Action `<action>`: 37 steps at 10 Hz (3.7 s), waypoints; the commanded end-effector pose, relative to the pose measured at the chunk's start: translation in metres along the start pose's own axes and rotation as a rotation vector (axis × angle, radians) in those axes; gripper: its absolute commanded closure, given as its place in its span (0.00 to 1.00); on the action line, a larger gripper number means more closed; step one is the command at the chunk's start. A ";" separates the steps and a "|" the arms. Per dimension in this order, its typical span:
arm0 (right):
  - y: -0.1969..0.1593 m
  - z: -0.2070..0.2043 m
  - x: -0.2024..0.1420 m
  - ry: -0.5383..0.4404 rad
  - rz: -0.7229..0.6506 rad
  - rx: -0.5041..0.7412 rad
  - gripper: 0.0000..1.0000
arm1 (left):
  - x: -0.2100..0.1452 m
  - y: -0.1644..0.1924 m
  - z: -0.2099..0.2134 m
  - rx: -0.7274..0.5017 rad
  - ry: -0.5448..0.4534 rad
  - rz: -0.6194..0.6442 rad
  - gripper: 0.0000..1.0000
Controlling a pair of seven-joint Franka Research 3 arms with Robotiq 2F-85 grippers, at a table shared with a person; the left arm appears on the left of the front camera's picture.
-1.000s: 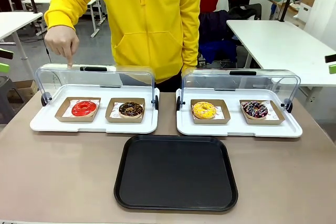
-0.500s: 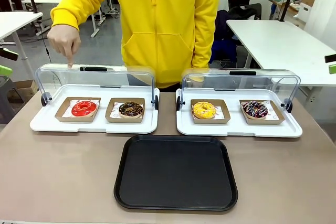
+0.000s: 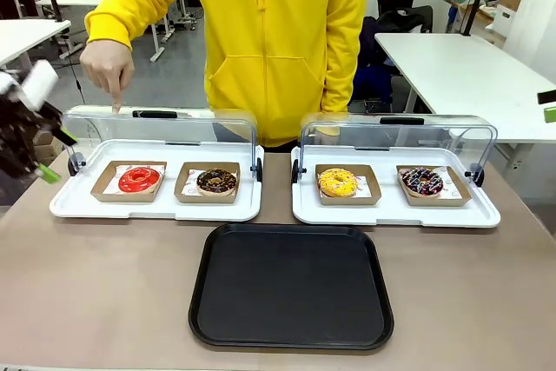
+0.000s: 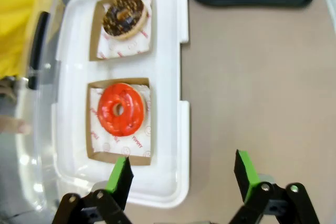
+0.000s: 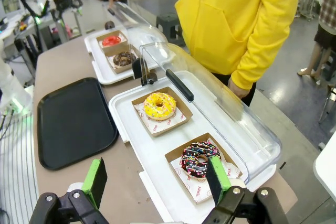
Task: Move the first donut from the left to the tray.
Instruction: Pick up the Paper togo box containing the Donut indicated by the person and place it on the Handle tray.
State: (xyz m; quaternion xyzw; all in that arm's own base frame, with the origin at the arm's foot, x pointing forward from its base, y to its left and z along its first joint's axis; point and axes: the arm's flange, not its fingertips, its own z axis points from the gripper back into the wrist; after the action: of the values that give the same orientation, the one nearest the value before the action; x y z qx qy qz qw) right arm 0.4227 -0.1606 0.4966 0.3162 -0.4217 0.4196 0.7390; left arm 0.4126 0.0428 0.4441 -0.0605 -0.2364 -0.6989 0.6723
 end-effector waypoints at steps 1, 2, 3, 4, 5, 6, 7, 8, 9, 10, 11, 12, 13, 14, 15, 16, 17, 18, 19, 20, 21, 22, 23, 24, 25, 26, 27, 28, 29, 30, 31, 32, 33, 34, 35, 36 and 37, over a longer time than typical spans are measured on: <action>0.000 0.000 0.002 -0.014 0.007 0.001 0.00 | 0.003 -0.014 -0.040 0.060 0.088 -0.027 0.00; 0.000 0.000 0.002 -0.014 0.007 0.001 0.00 | 0.005 -0.013 -0.061 0.052 0.120 -0.045 0.00; 0.000 0.000 0.002 -0.014 0.007 0.001 0.00 | 0.005 -0.007 -0.073 0.062 0.148 -0.051 0.00; 0.000 0.000 0.002 -0.014 0.007 0.001 0.00 | 0.004 0.004 -0.079 0.100 0.145 -0.044 0.00; 0.000 0.000 0.002 -0.014 0.007 0.001 0.00 | 0.001 0.012 -0.075 0.071 0.132 -0.036 0.00; 0.000 0.000 0.002 -0.014 0.007 0.001 0.00 | 0.008 -0.007 -0.075 0.074 0.132 -0.064 0.00; 0.000 0.000 0.002 -0.014 0.007 0.001 0.00 | 0.008 -0.007 -0.075 0.074 0.132 -0.064 0.00; 0.000 0.000 0.002 -0.014 0.007 0.001 0.00 | 0.006 0.002 -0.082 0.076 0.138 -0.059 0.00; 0.000 0.000 0.002 -0.014 0.007 0.001 0.00 | 0.006 0.020 -0.085 0.111 0.171 -0.059 0.00; 0.000 0.000 0.002 -0.014 0.007 0.001 0.00 | 0.009 0.036 -0.090 0.097 0.213 -0.064 0.00; 0.000 0.000 0.002 -0.014 0.007 0.001 0.00 | 0.011 0.046 -0.095 0.088 0.241 -0.088 0.00; 0.000 0.000 0.002 -0.014 0.007 0.001 0.00 | 0.010 0.056 -0.099 0.065 0.263 -0.088 0.00; 0.000 0.000 0.002 -0.014 0.007 0.001 0.00 | 0.007 0.064 -0.103 0.053 0.289 -0.078 0.00; 0.000 0.000 0.002 -0.014 0.007 0.001 0.00 | 0.002 0.071 -0.107 0.041 0.313 -0.069 0.00; 0.000 0.000 0.002 -0.014 0.007 0.001 0.00 | -0.002 0.076 -0.109 0.041 0.343 -0.062 0.00; 0.000 0.000 0.002 -0.014 0.007 0.001 0.00 | -0.007 0.078 -0.111 0.032 0.362 -0.065 0.00; 0.000 0.000 0.002 -0.014 0.007 0.001 0.00 | -0.011 0.080 -0.112 0.028 0.369 -0.055 0.00; 0.000 0.000 0.002 -0.014 0.007 0.001 0.00 | -0.016 0.081 -0.116 0.017 0.372 -0.049 0.00; 0.000 0.000 0.002 -0.014 0.007 0.001 0.00 | -0.019 0.080 -0.118 0.002 0.367 -0.045 0.00; 0.000 0.000 0.002 -0.014 0.007 0.001 0.00 | -0.022 0.081 -0.122 -0.002 0.362 -0.042 0.00; 0.000 0.000 0.002 -0.014 0.007 0.001 0.00 | -0.025 0.081 -0.124 -0.001 0.365 -0.039 0.00; 0.000 0.000 0.002 -0.014 0.007 0.001 0.00 | -0.027 0.082 -0.128 -0.002 0.359 -0.036 0.00; 0.000 0.000 0.002 -0.014 0.007 0.001 0.00 | -0.030 0.083 -0.132 -0.010 0.356 -0.042 0.00; 0.000 0.000 0.002 -0.014 0.007 0.001 0.00 | -0.031 0.083 -0.136 -0.013 0.361 -0.048 0.00; 0.000 0.000 0.002 -0.014 0.007 0.001 0.00 | -0.032 0.083 -0.139 -0.019 0.356 -0.048 0.00; 0.000 0.000 0.002 -0.014 0.007 0.001 0.00 | -0.031 0.084 -0.145 -0.031 0.356 -0.056 0.00; 0.000 0.000 0.002 -0.014 0.007 0.001 0.00 | -0.031 0.084 -0.147 -0.030 0.359 -0.059 0.00; 0.000 0.000 0.002 -0.014 0.007 0.001 0.00 | -0.030 0.085 -0.150 -0.031 0.360 -0.060 0.00; 0.000 0.000 0.002 -0.014 0.007 0.001 0.00 | -0.031 0.085 -0.151 -0.032 0.364 -0.057 0.00; 0.000 0.000 0.002 -0.014 0.007 0.001 0.00 | -0.032 0.084 -0.151 -0.042 0.363 -0.063 0.53; 0.000 0.000 0.002 -0.014 0.007 0.001 0.00 | -0.033 0.083 -0.149 -0.052 0.364 -0.056 0.60; 0.000 0.000 0.002 -0.014 0.007 0.001 0.00 | -0.032 0.083 -0.149 -0.054 0.362 -0.053 1.00; 0.000 0.000 0.002 -0.014 0.007 0.001 0.00 | -0.033 0.082 -0.149 -0.059 0.367 -0.053 1.00; 0.000 0.000 0.002 -0.014 0.007 0.001 0.00 | -0.032 0.082 -0.149 -0.065 0.367 -0.057 1.00; 0.000 0.000 0.002 -0.014 0.007 0.001 0.00 | -0.032 0.082 -0.149 -0.076 0.369 -0.053 0.86; 0.000 0.000 0.002 -0.014 0.007 0.001 0.00 | -0.033 0.082 -0.149 -0.090 0.372 -0.053 0.96; 0.000 0.000 0.002 -0.014 0.007 0.001 0.00 | -0.033 0.082 -0.150 -0.097 0.374 -0.052 1.00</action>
State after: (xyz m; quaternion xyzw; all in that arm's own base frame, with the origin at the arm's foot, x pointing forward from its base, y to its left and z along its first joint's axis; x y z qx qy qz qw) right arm 0.4229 -0.1607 0.4958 0.3166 -0.4209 0.4193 0.7395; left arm 0.5268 0.0112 0.3167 0.0450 -0.0887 -0.7253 0.6812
